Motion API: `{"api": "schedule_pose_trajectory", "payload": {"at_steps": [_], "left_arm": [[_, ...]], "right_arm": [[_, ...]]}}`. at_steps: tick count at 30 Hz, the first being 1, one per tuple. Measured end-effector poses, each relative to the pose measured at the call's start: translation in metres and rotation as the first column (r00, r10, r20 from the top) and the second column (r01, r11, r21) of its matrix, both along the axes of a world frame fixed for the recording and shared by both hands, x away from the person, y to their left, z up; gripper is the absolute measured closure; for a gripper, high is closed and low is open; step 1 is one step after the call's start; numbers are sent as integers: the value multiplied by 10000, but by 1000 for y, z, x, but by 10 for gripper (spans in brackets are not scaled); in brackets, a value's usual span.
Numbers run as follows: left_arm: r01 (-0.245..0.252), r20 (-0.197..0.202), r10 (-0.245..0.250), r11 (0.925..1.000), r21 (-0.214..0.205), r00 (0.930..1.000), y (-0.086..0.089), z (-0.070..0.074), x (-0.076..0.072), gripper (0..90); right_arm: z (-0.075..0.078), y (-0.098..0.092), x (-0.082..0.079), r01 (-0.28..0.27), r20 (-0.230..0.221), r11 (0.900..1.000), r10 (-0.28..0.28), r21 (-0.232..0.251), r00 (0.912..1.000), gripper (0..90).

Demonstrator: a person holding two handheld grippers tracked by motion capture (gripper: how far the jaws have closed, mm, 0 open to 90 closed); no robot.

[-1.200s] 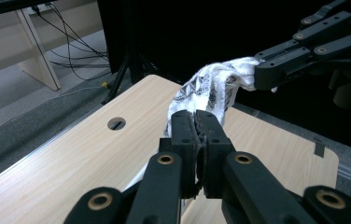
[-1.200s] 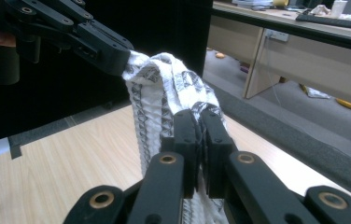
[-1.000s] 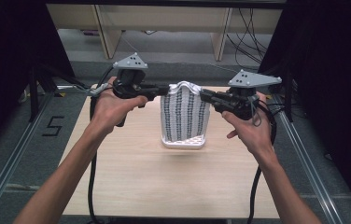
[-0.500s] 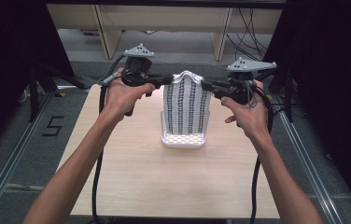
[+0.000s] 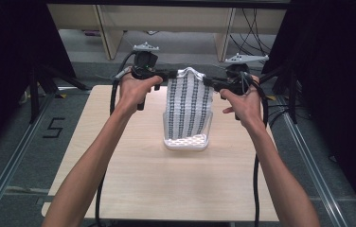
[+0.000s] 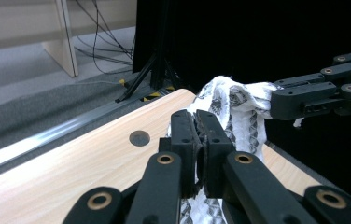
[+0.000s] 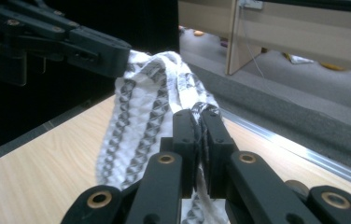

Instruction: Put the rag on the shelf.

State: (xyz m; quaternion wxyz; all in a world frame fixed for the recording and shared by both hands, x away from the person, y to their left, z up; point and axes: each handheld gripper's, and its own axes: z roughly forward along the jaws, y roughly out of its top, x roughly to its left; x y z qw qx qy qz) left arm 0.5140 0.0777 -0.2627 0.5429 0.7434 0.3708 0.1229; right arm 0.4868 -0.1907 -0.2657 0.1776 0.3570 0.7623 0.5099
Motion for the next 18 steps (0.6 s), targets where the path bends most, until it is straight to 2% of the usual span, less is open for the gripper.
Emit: {"api": "schedule_pose_trajectory", "payload": {"at_steps": [5,8,11,13,16,18], "left_arm": [[-241,-405,231,9994,-247,9989,-1,-10,13,861],[-372,-520,364,9992,-149,9980,-1,-17,18,861],[-571,-691,573,9984,43,9960,0,-24,24,858],[-636,-830,641,9979,88,9945,1,-28,28,856],[-658,-1090,655,9978,9,9919,1,-37,33,849],[-684,-1221,680,9977,14,9902,1,-44,35,845]], "right_arm": [[-13,-4,23,274,-590,9995,-265,140,9979,855],[-17,-4,28,382,-784,9990,-363,226,9963,855],[-26,-3,40,390,-937,9992,-388,3,9948,851],[-28,-1,41,512,-1095,9987,-509,-4,9927,848],[-33,1,46,597,-1250,9982,-604,-91,9903,846],[-37,1,49,579,-1184,9978,-612,-308,9911,843]]}}
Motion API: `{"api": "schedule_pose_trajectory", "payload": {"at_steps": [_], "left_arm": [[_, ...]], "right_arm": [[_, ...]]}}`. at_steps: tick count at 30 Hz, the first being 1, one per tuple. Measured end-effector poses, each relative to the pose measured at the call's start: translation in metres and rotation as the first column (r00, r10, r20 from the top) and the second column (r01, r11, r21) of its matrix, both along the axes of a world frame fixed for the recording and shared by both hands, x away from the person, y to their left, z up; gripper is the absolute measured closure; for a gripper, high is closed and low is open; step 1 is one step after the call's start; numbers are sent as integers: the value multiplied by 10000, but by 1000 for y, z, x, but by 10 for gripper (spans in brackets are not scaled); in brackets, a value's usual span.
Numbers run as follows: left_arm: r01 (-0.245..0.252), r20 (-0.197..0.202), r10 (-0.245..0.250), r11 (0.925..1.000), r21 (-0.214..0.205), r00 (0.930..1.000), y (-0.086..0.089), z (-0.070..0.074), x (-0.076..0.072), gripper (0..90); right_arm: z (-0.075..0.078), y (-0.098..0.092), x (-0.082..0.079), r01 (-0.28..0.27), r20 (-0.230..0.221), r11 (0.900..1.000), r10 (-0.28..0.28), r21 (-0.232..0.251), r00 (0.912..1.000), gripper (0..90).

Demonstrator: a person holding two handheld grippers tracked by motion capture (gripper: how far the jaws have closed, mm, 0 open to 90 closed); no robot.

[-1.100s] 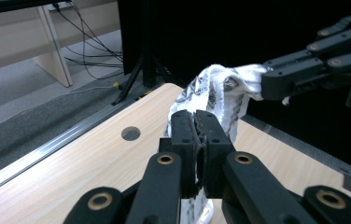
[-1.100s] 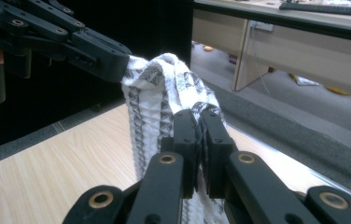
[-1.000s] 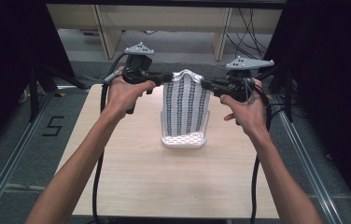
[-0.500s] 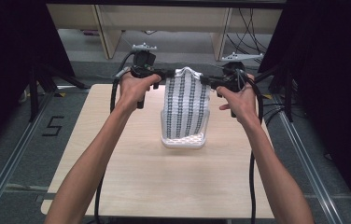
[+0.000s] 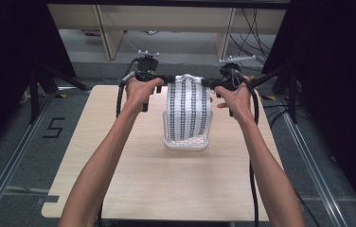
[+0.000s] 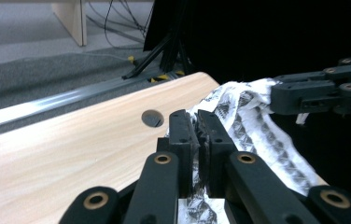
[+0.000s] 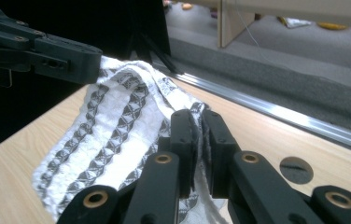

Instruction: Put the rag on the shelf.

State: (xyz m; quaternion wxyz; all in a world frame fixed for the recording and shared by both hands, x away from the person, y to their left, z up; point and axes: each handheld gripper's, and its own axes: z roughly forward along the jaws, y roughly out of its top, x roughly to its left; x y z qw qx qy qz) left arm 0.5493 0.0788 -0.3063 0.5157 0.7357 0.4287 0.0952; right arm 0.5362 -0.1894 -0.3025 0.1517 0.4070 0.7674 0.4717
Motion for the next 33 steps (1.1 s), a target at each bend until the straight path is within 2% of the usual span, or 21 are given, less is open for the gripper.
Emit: {"api": "schedule_pose_trajectory", "payload": {"at_steps": [2,4,6,7,8,10,11,12,13,14,16,20,21,28,30,31,33], "left_arm": [[12,-176,-11,10000,56,9998,0,-7,2,837],[20,-352,-15,9999,151,9994,0,-13,4,822],[84,-470,-83,10000,24,9989,1,-17,5,805],[114,-582,-122,9998,-138,9982,1,-19,5,786],[248,-675,-265,9994,-261,9974,1,-21,5,761],[277,-843,-291,9995,-177,9960,-1,-24,5,663],[268,-901,-273,9996,-71,9956,-3,-25,4,548],[260,-1005,-254,9997,45,9946,-4,-25,4,548],[212,-1046,-204,9998,68,9943,-5,-25,3,497],[206,-1035,-189,9997,153,9945,-6,-25,3,473],[256,-1068,-238,9996,155,9940,-7,-23,0,448],[373,-1005,-355,9992,156,9943,-9,-19,-5,437],[421,-999,-401,9989,182,9942,-9,-18,-7,435],[437,-899,-416,9988,219,9951,-6,-15,-16,386],[491,-862,-460,9982,344,9952,-3,-15,-18,362],[545,-788,-500,9969,559,9956,-1,-14,-19,352],[459,-720,-419,9974,550,9965,1,-14,-22,336]], "right_arm": [[-4,2,1,193,-287,9997,-189,128,9994,834],[-7,3,3,219,-393,9998,-220,-37,9990,823],[-10,3,6,274,-256,9992,-281,-291,9993,817],[-12,4,7,260,-491,9996,-265,-109,9984,809],[-12,6,6,381,-569,9992,-387,-125,9976,802],[-15,6,6,296,-572,9995,-304,-143,9979,795],[-17,6,6,296,-592,9995,-303,-130,9978,780],[-17,6,6,296,-592,9995,-303,-130,9978,780],[-17,6,6,312,-612,9994,-320,-153,9976,773],[-18,5,7,232,-513,9995,-243,-215,9984,770],[-19,6,6,360,-766,9993,-368,-109,9964,762],[-20,5,5,236,-702,9995,-252,-226,9972,756],[-19,5,5,170,-518,9992,-189,-362,9985,754],[-16,4,0,123,-590,9996,-138,-258,9982,720],[-15,4,-3,148,-547,9995,-164,-292,9984,710],[-14,3,-3,126,-512,9996,-140,-265,9986,701],[-12,2,-5,45,-433,9996,-58,-293,9990,686]]}}
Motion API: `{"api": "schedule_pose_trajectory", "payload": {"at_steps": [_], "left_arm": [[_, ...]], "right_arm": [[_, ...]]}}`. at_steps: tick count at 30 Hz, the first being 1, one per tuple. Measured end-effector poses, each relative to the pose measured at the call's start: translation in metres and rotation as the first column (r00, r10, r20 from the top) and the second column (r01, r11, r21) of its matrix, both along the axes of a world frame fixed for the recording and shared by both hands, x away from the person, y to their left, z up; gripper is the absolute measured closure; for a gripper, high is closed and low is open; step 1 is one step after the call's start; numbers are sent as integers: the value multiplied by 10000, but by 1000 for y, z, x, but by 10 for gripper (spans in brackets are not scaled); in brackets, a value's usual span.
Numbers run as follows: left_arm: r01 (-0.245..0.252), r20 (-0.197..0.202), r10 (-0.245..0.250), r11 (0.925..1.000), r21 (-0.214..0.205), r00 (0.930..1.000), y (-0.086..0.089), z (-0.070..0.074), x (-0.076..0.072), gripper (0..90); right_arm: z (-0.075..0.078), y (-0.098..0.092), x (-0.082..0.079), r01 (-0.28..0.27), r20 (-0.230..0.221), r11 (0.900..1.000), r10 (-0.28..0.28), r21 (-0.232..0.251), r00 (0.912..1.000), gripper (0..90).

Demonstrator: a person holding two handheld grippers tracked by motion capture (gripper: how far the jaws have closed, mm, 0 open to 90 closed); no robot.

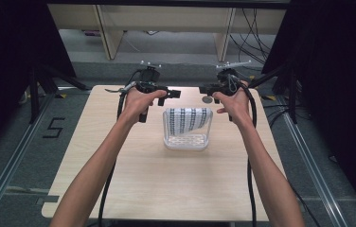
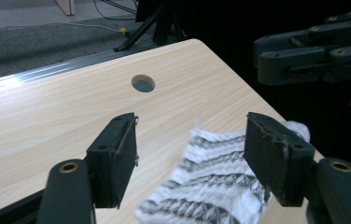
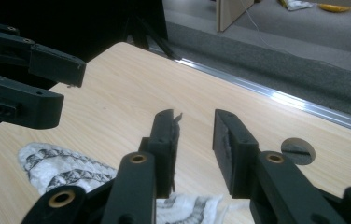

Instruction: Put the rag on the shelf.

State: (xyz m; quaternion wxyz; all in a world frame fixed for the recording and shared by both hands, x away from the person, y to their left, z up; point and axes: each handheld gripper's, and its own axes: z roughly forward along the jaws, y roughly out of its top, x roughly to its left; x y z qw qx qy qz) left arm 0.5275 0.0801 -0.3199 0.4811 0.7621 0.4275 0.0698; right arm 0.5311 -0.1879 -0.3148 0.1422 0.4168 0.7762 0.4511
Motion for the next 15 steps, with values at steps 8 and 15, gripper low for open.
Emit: {"api": "schedule_pose_trajectory", "payload": {"at_steps": [8,15], "left_arm": [[60,147,-60,10000,32,9999,9,3,-8,301],[128,281,-129,9999,50,9995,13,8,-18,276]], "right_arm": [[5,-1,-8,2,54,9999,-2,-103,10000,622],[10,0,-15,30,260,9999,-27,-106,9997,485]]}}
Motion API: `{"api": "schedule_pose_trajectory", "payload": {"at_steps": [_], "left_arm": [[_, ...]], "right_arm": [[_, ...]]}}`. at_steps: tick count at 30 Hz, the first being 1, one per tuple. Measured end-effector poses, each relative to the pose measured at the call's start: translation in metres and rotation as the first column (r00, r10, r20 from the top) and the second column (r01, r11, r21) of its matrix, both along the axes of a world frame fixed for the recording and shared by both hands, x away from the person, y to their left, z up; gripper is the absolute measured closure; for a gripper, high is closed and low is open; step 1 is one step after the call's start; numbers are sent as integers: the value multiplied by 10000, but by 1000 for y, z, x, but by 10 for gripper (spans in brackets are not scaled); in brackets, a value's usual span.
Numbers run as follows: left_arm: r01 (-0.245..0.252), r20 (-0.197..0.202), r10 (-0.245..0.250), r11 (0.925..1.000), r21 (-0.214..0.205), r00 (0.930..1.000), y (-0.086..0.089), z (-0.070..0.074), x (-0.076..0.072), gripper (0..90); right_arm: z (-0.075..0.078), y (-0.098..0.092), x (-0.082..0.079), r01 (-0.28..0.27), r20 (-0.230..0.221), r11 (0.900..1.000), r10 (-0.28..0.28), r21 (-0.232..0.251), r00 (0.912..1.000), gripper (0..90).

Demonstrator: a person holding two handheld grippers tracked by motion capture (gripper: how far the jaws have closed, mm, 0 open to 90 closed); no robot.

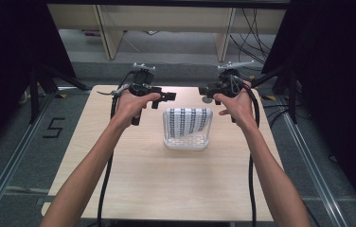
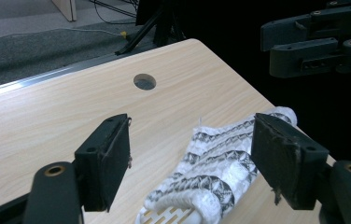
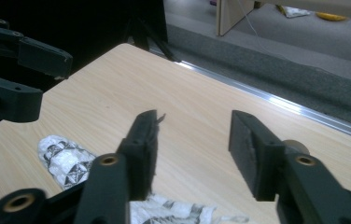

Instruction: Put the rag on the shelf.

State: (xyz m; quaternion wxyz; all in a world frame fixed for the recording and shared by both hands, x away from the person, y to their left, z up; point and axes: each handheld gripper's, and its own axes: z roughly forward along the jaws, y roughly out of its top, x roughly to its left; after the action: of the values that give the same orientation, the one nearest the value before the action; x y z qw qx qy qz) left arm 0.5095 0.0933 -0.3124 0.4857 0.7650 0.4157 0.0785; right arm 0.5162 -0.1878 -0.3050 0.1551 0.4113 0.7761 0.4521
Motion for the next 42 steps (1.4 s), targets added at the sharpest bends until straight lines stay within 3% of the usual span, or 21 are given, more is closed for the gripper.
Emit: {"api": "schedule_pose_trajectory", "payload": {"at_steps": [1,10,13,14,20,30,31,32,34,42], "left_arm": [[-15,36,15,10000,22,10000,0,0,-2,267],[97,214,-106,9992,394,9997,6,4,-14,225],[116,302,-129,9991,403,9995,8,5,-18,222],[96,362,-105,9997,228,9993,8,6,-22,223],[236,444,-245,9995,209,9987,9,4,-30,219],[552,572,-555,9984,81,9968,14,2,-48,219],[567,576,-571,9984,89,9967,14,2,-51,219],[582,615,-587,9983,102,9964,15,2,-52,219],[582,628,-591,9982,164,9963,16,2,-55,219],[714,755,-721,9974,117,9945,21,0,-65,218]], "right_arm": [[1,0,-2,-8,-24,10000,8,-2,10000,441],[7,4,-12,-104,145,9999,103,103,9998,368],[9,4,-15,-173,237,9999,173,3,9996,365],[10,6,-18,-177,295,9998,181,-134,9994,363],[11,7,-25,-216,213,9997,219,-151,9995,354],[12,0,-37,-531,524,9985,539,-154,9972,347],[13,1,-40,-402,387,9990,408,-177,9984,345],[12,0,-40,-657,538,9976,668,-215,9963,342],[12,1,-44,-534,664,9984,546,-194,9963,342],[10,5,-53,-782,551,9968,789,-144,9954,333]]}}
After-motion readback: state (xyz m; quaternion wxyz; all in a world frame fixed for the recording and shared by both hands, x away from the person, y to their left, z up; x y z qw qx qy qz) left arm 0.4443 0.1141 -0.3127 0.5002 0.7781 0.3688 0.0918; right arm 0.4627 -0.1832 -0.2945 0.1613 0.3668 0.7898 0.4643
